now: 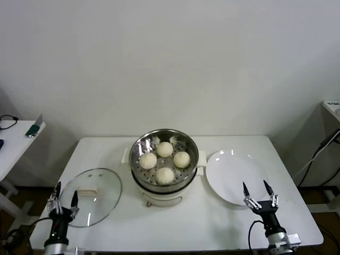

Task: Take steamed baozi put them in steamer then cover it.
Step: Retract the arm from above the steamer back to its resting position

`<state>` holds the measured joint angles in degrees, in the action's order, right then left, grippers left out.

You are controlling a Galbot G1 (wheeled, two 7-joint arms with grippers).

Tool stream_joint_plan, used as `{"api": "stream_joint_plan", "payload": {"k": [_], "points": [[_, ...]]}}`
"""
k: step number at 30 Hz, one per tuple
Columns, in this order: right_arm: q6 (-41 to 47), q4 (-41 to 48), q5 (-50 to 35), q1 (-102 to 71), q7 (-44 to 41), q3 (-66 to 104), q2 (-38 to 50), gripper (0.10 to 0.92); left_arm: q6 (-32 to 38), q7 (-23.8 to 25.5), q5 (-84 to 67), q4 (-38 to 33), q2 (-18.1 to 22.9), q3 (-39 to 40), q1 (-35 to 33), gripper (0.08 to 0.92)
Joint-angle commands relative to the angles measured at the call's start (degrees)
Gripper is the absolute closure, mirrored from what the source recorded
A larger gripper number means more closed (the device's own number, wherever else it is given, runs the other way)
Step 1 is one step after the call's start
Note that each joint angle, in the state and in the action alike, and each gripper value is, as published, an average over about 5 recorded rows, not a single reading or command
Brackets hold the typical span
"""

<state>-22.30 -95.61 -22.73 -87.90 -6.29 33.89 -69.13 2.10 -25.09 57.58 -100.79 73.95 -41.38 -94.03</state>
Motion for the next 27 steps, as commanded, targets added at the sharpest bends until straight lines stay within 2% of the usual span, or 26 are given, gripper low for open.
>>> {"api": "stream_joint_plan", "payload": {"k": [1,19,27], "points": [[-3.0,0.6,1.6,-2.4,0.3,1.0,-3.8,0.203,0.4,-5.0,15.4,13.5,-1.3,-0.3,2.9,0.177],[-3.7,0.4,2.5,-3.4,0.7,1.8,-5.2,0.203,-0.2,-1.5,16.5,16.9,-0.3,1.6,11.3,0.177],[-4.4,0.0,2.3,-4.0,1.0,2.6,-5.5,0.203,-0.1,-0.6,16.8,21.1,-1.3,2.9,16.3,0.177]]}}
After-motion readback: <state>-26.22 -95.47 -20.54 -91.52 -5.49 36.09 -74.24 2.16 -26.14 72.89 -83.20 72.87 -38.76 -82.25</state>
